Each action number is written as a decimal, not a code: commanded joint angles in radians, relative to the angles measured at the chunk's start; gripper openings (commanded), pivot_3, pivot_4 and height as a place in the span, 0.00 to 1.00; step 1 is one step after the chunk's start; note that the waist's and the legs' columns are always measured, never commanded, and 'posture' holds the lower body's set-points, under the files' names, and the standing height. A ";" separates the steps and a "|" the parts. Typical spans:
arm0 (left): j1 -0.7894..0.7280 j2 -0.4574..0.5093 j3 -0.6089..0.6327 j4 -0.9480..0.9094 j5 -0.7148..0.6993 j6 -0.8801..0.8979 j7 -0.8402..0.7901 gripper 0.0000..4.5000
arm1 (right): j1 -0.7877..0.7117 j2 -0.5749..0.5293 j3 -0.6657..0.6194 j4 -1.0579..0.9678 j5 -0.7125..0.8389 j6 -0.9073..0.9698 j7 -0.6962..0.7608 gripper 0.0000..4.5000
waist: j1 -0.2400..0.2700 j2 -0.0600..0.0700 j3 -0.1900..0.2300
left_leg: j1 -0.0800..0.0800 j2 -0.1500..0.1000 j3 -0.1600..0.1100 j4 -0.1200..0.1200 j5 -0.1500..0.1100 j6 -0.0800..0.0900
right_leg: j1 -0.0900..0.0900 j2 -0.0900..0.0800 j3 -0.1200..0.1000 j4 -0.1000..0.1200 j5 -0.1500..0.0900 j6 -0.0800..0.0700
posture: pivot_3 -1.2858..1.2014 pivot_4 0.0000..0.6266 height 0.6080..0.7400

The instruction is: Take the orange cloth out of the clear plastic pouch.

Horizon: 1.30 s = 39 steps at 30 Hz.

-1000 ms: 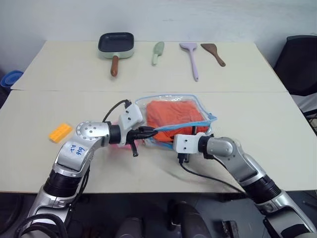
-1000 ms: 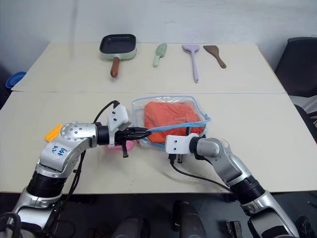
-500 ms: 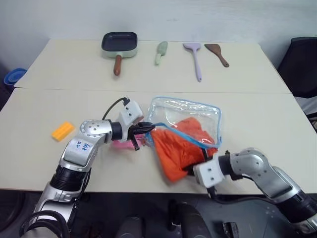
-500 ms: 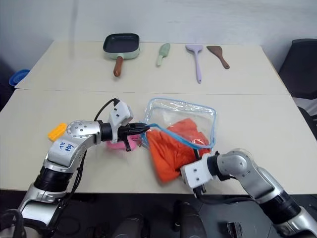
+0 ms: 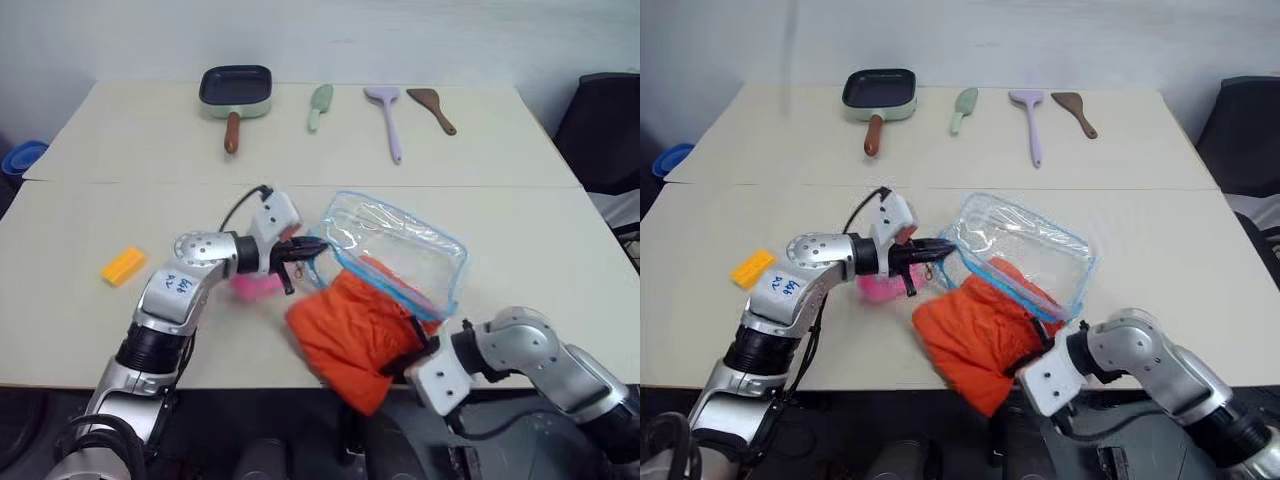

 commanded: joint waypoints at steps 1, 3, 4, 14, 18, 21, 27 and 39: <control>-0.002 -0.003 -0.009 -0.099 -0.083 0.034 -0.061 0.00 | -0.032 0.027 0.015 0.069 -0.101 0.029 -0.047 0.01 | 0.002 0.000 0.000 | 0.000 0.000 0.000 0.000 0.000 0.000 | 0.000 0.000 0.000 0.000 0.000 0.000 | 0.52 0.24 1.00; -0.010 -0.012 -0.013 -0.100 -0.085 0.044 -0.053 0.00 | -0.037 0.039 0.024 0.076 -0.125 0.020 -0.059 0.01 | 0.002 0.000 0.000 | 0.000 0.000 0.000 0.000 0.000 -0.001 | 0.003 0.000 0.000 0.001 0.000 -0.001 | 0.52 0.24 1.00; -0.020 -0.020 -0.018 -0.083 -0.066 0.035 -0.036 0.00 | -0.038 0.044 0.030 0.072 -0.131 0.015 -0.060 0.01 | 0.002 0.000 0.000 | 0.002 0.000 -0.001 0.000 0.000 -0.001 | 0.005 0.000 0.000 0.000 0.000 -0.001 | 0.52 0.24 1.00; -0.146 -0.088 0.011 0.253 0.162 -0.084 0.221 0.00 | 0.090 -0.119 0.018 -0.036 -0.067 -0.138 0.053 0.01 | 0.011 0.000 0.000 | 0.007 0.000 -0.004 -0.003 0.000 0.000 | 0.012 0.000 -0.003 -0.005 -0.001 0.000 | 0.52 0.24 1.00; -0.212 -0.069 0.043 0.415 0.229 -0.150 0.299 0.00 | 0.169 -0.231 -0.035 -0.061 -0.032 -0.146 0.083 0.01 | 0.012 0.000 0.000 | 0.005 0.000 -0.006 -0.002 0.000 0.001 | 0.013 0.000 -0.005 -0.007 0.000 0.000 | 0.52 0.24 1.00; -0.224 -0.037 0.053 0.458 0.247 -0.184 0.285 0.00 | 0.227 -0.305 -0.093 -0.046 -0.022 -0.160 0.073 0.01 | 0.011 0.000 0.000 | 0.005 0.000 -0.006 -0.003 0.000 0.001 | 0.013 0.000 -0.006 -0.007 0.000 0.000 | 0.52 0.24 1.00; -0.159 0.090 0.075 0.400 0.214 -0.202 0.148 0.00 | 0.388 -0.419 -0.309 0.095 0.016 -0.160 -0.015 0.01 | 0.011 -0.001 -0.001 | 0.004 0.000 -0.008 -0.002 0.000 0.001 | 0.014 -0.001 -0.007 -0.009 0.001 0.001 | 0.52 0.24 1.00; 0.143 0.254 0.058 0.007 0.109 -0.204 -0.125 0.00 | 0.301 -0.139 -0.657 0.220 0.317 0.422 -0.404 0.01 | -0.055 -0.011 0.003 | 0.006 0.002 0.007 -0.001 0.004 0.006 | 0.022 -0.001 0.002 -0.031 0.024 0.003 | 0.52 0.24 1.00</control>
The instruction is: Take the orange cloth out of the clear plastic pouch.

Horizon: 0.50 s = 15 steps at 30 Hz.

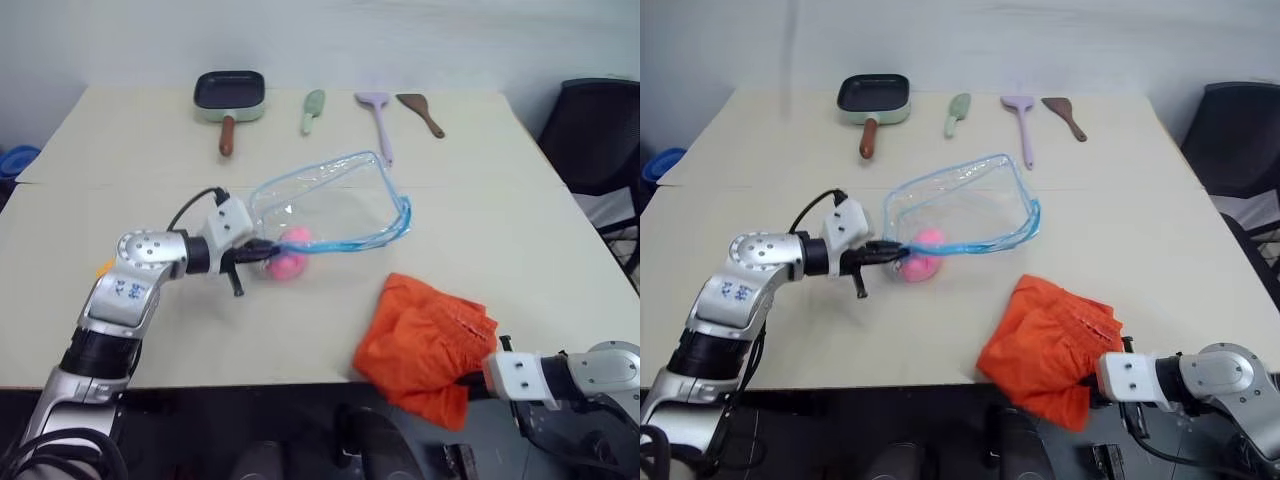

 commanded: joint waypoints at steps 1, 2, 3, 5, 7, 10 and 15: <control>0.038 0.027 -0.024 -0.091 -0.005 -0.023 -0.053 0.00 | -0.180 0.075 -0.264 0.147 -0.044 0.220 -0.414 0.01 | -0.018 0.007 0.003 | 0.000 0.001 0.001 -0.001 -0.002 0.008 | 0.005 0.002 0.000 -0.016 0.005 -0.002 | 0.52 0.24 1.00; 0.046 0.033 -0.035 -0.097 0.014 -0.033 -0.052 0.00 | -0.201 0.102 -0.263 0.148 -0.053 0.247 -0.445 0.01 | -0.028 0.013 0.003 | -0.005 0.009 0.000 0.000 -0.001 0.013 | 0.012 0.012 -0.002 -0.046 0.018 0.000 | 0.52 0.24 1.00; 0.045 0.032 -0.040 -0.095 0.030 -0.039 -0.041 0.00 | -0.216 0.122 -0.258 0.145 -0.069 0.254 -0.463 0.01 | -0.033 0.009 0.001 | -0.017 0.017 -0.001 -0.002 0.003 0.018 | 0.017 0.018 -0.001 -0.050 0.025 0.002 | 0.52 0.24 1.00; 0.029 0.025 -0.044 -0.069 0.058 -0.046 -0.012 0.00 | -0.233 0.142 -0.243 0.136 -0.105 0.241 -0.462 0.01 | -0.032 0.004 0.002 | -0.027 0.019 0.009 -0.004 0.017 0.031 | 0.032 -0.009 0.022 0.072 -0.055 0.026 | 0.52 0.24 1.00; 0.004 0.012 -0.036 -0.028 0.076 -0.043 0.018 0.00 | -0.249 0.155 -0.233 0.128 -0.121 0.236 -0.454 0.01 | -0.025 0.001 0.014 | -0.034 -0.012 -0.010 -0.005 0.039 0.036 | 0.058 -0.026 0.056 0.040 -0.106 0.073 | 0.52 0.24 1.00; -0.029 -0.007 -0.026 0.043 0.106 -0.050 0.055 0.00 | -0.273 0.159 -0.214 0.131 -0.113 0.221 -0.448 0.01 | -0.028 0.012 0.018 | -0.038 -0.022 -0.017 -0.018 0.061 0.032 | 0.063 -0.034 0.046 -0.002 -0.057 0.058 | 0.52 0.24 1.00; -0.022 -0.010 -0.015 0.091 0.121 -0.071 0.072 0.00 | -0.271 0.169 -0.260 0.095 -0.062 0.193 -0.396 0.01 | 0.004 0.017 0.015 | -0.049 -0.017 -0.015 -0.021 0.064 0.031 | 0.048 -0.035 0.042 -0.018 -0.035 0.053 | 0.52 0.24 1.00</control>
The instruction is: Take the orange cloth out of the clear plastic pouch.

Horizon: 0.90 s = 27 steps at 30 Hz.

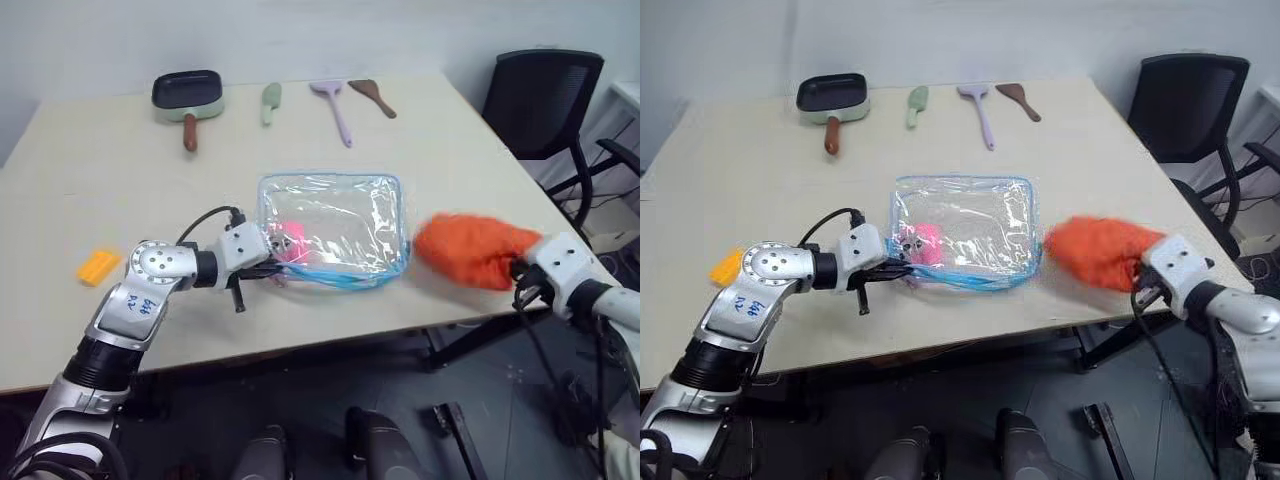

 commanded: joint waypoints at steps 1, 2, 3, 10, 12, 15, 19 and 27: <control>0.009 0.007 0.026 0.004 0.007 -0.014 0.011 0.00 | 0.010 0.010 -0.062 -0.084 0.084 0.005 0.043 0.01 | 0.011 0.001 -0.002 | -0.006 -0.001 0.001 0.001 0.006 -0.006 | -0.012 -0.002 0.000 0.014 0.004 0.011 | 0.52 0.24 1.00; 0.015 0.009 0.027 0.005 0.008 -0.014 0.011 0.00 | 0.011 0.013 -0.079 -0.100 0.103 0.018 0.045 0.01 | 0.021 0.004 -0.004 | -0.013 -0.002 0.002 0.002 0.006 -0.008 | -0.026 -0.003 0.001 0.025 0.003 0.010 | 0.52 0.24 1.00; 0.021 0.010 0.029 0.007 0.008 -0.012 0.013 0.00 | 0.003 0.012 -0.089 -0.101 0.101 0.036 0.028 0.01 | 0.027 0.008 -0.006 | -0.020 -0.002 0.004 0.001 0.007 -0.007 | -0.037 -0.002 0.001 0.030 0.000 0.006 | 0.52 0.24 1.00; 0.009 -0.017 0.039 0.007 -0.024 0.055 0.023 0.00 | -0.102 0.037 -0.039 -0.016 0.002 0.020 -0.081 0.01 | 0.055 0.009 -0.007 | -0.037 -0.002 0.018 -0.003 0.006 -0.005 | -0.060 -0.001 -0.038 0.041 -0.006 0.000 | 0.52 0.24 1.00; -0.009 -0.028 0.041 0.018 -0.030 0.078 0.025 0.00 | -0.147 0.049 -0.010 0.020 -0.027 -0.011 -0.093 0.01 | 0.053 0.009 -0.007 | -0.037 -0.001 0.021 0.002 0.004 -0.003 | -0.056 -0.002 -0.040 0.039 -0.006 0.001 | 0.52 0.24 1.00; -0.032 -0.036 0.039 0.043 -0.032 0.117 0.025 0.00 | -0.183 0.047 0.053 0.071 -0.083 -0.086 -0.078 0.01 | 0.053 0.009 -0.007 | -0.037 -0.002 0.017 0.004 0.004 -0.001 | -0.055 -0.003 -0.038 0.037 -0.004 0.004 | 0.52 0.24 1.00; -0.059 -0.044 0.040 0.100 -0.019 0.145 0.045 0.05 | -0.194 0.036 0.109 0.127 -0.103 -0.121 -0.021 0.12 | 0.053 0.009 -0.007 | -0.037 -0.002 0.016 0.004 0.004 -0.001 | -0.055 -0.002 -0.039 0.038 -0.004 0.004 | 0.52 0.24 1.00; -0.082 0.004 0.102 0.092 -0.078 0.201 -0.007 0.52 | -0.141 -0.003 0.037 0.091 -0.054 -0.071 0.034 0.68 | 0.053 0.009 -0.007 | -0.037 -0.002 0.015 0.004 0.004 -0.001 | -0.054 -0.002 -0.039 0.038 -0.004 0.004 | 0.52 0.24 1.00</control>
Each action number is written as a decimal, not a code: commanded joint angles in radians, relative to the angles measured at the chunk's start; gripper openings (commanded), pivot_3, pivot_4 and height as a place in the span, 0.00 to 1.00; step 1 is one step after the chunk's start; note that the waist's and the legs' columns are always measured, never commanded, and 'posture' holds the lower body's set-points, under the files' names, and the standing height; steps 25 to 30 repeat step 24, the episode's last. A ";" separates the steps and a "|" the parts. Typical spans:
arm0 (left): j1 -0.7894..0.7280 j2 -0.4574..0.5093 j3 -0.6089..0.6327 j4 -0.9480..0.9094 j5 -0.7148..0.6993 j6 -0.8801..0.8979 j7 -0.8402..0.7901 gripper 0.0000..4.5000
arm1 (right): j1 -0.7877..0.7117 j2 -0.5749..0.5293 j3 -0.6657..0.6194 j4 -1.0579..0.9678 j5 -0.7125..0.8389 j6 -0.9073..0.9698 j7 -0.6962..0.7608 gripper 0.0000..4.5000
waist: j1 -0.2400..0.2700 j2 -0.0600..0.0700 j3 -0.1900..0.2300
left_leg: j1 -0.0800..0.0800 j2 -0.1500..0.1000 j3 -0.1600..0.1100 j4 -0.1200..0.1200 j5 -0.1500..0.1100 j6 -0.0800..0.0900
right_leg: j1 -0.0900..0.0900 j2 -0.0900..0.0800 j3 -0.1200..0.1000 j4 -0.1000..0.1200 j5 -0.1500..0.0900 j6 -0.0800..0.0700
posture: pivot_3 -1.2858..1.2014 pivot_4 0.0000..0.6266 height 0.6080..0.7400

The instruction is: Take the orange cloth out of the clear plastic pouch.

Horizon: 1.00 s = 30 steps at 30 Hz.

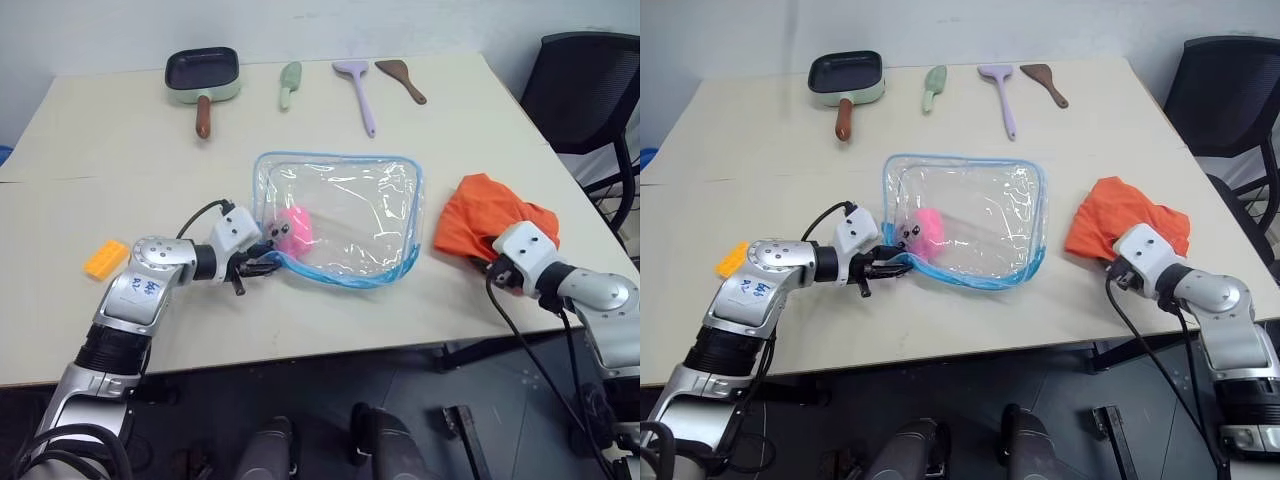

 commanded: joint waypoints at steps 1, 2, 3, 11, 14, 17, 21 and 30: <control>-0.021 0.065 0.072 0.017 -0.021 0.024 -0.018 0.59 | 0.048 -0.058 -0.114 -0.101 0.086 0.071 0.055 0.76 | 0.000 0.000 0.000 | 0.000 0.000 0.000 0.000 0.000 0.000 | 0.000 0.000 0.000 0.000 0.000 0.000 | 0.52 0.24 1.00; -0.031 0.087 0.099 0.026 -0.045 0.028 -0.039 0.65 | 0.070 -0.074 -0.158 -0.142 0.145 0.120 0.095 0.82 | 0.000 0.000 0.000 | 0.000 0.000 0.000 0.000 0.000 0.000 | 0.000 0.000 0.000 0.000 0.000 0.000 | 0.52 0.24 1.00; -0.037 0.101 0.117 0.033 -0.064 0.032 -0.053 0.72 | 0.086 -0.085 -0.188 -0.172 0.187 0.157 0.122 0.91 | 0.000 0.000 0.000 | 0.000 0.000 0.000 0.000 0.000 0.000 | 0.000 0.000 0.000 0.000 0.000 0.000 | 0.52 0.24 1.00; -0.057 0.309 0.306 0.140 -0.193 -0.059 -0.283 0.79 | 0.308 -0.255 -0.528 -0.288 0.436 0.429 0.404 1.00 | 0.003 0.000 0.000 | -0.001 0.000 -0.001 0.000 0.000 0.000 | 0.000 0.001 -0.002 -0.001 0.000 0.000 | 0.52 0.24 1.00; -0.019 0.386 0.332 0.165 -0.209 -0.102 -0.387 0.79 | 0.388 -0.286 -0.614 -0.292 0.465 0.478 0.479 1.00 | 0.003 0.000 0.000 | -0.001 0.000 -0.001 -0.001 -0.001 0.001 | 0.000 0.001 -0.003 -0.002 0.000 0.000 | 0.52 0.24 1.00; 0.018 0.462 0.361 0.237 -0.204 -0.184 -0.483 0.79 | 0.431 -0.307 -0.692 -0.276 0.484 0.496 0.542 1.00 | 0.003 0.000 0.000 | -0.001 0.000 -0.001 0.000 -0.002 0.001 | 0.000 0.001 -0.003 -0.002 0.000 0.000 | 0.52 0.24 1.00; 0.019 0.503 0.361 0.296 -0.210 -0.204 -0.533 0.79 | 0.406 -0.323 -0.703 -0.239 0.487 0.512 0.537 1.00 | 0.001 -0.001 0.000 | -0.001 0.000 0.000 0.000 -0.002 0.001 | 0.000 0.001 -0.002 -0.002 0.000 0.000 | 0.52 0.24 1.00; 0.033 0.512 0.354 0.293 -0.203 -0.232 -0.561 0.79 | 0.384 -0.322 -0.679 -0.222 0.478 0.499 0.525 1.00 | 0.003 -0.001 0.000 | -0.001 0.000 -0.001 0.000 -0.002 0.001 | 0.000 0.001 -0.002 -0.002 0.000 0.000 | 0.52 0.24 1.00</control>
